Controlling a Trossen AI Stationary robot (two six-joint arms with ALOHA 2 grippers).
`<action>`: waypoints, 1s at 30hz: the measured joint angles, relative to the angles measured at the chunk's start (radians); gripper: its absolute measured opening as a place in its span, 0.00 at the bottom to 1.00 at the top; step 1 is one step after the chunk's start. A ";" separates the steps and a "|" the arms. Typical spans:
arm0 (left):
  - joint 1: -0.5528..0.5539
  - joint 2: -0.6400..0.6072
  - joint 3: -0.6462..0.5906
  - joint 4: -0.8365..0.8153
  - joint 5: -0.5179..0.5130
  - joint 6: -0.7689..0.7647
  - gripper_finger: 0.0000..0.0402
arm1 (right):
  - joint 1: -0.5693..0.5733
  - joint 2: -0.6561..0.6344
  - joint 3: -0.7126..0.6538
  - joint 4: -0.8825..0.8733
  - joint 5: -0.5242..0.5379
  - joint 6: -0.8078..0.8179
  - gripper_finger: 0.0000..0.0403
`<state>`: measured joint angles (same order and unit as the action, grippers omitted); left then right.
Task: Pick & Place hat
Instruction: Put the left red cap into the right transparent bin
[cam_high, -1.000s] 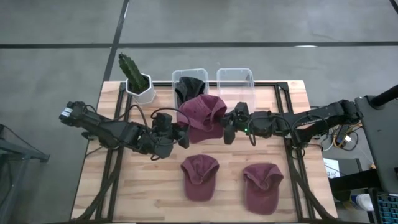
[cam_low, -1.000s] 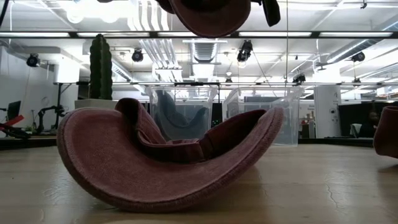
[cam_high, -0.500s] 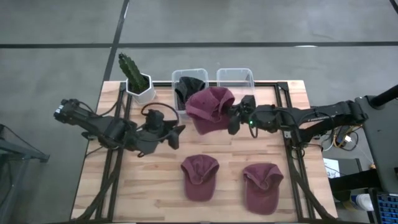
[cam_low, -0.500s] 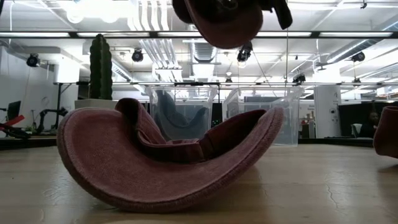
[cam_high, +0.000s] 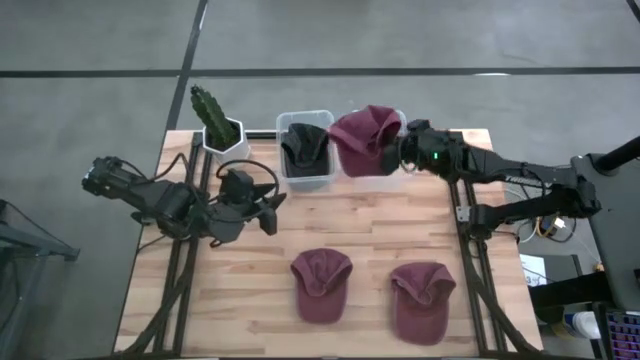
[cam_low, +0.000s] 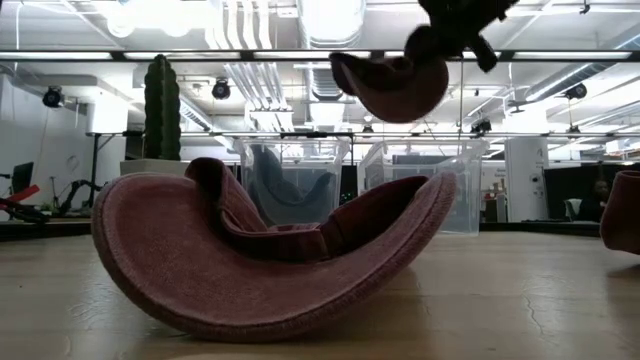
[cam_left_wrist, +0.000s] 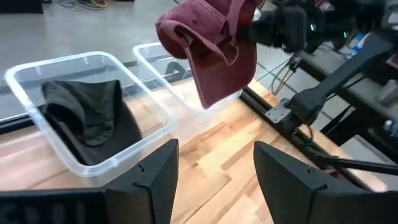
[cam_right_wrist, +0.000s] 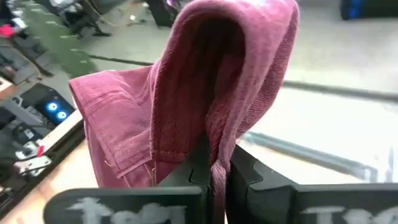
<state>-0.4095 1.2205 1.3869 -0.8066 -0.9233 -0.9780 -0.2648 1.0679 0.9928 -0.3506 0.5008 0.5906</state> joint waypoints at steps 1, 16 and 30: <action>0.000 0.000 0.000 -0.012 -0.001 0.000 0.50 | -0.037 -0.002 0.000 -0.008 -0.037 0.003 0.03; 0.000 0.000 0.000 -0.085 -0.029 0.032 0.50 | -0.422 0.095 -0.001 -0.051 -0.381 -0.033 0.03; 0.000 0.000 0.000 -0.085 -0.029 0.033 0.50 | -0.434 0.143 -0.049 -0.085 -0.397 -0.014 0.04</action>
<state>-0.4095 1.2205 1.3864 -0.8921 -0.9520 -0.9451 -0.6991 1.2114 0.9440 -0.4355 0.1040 0.5766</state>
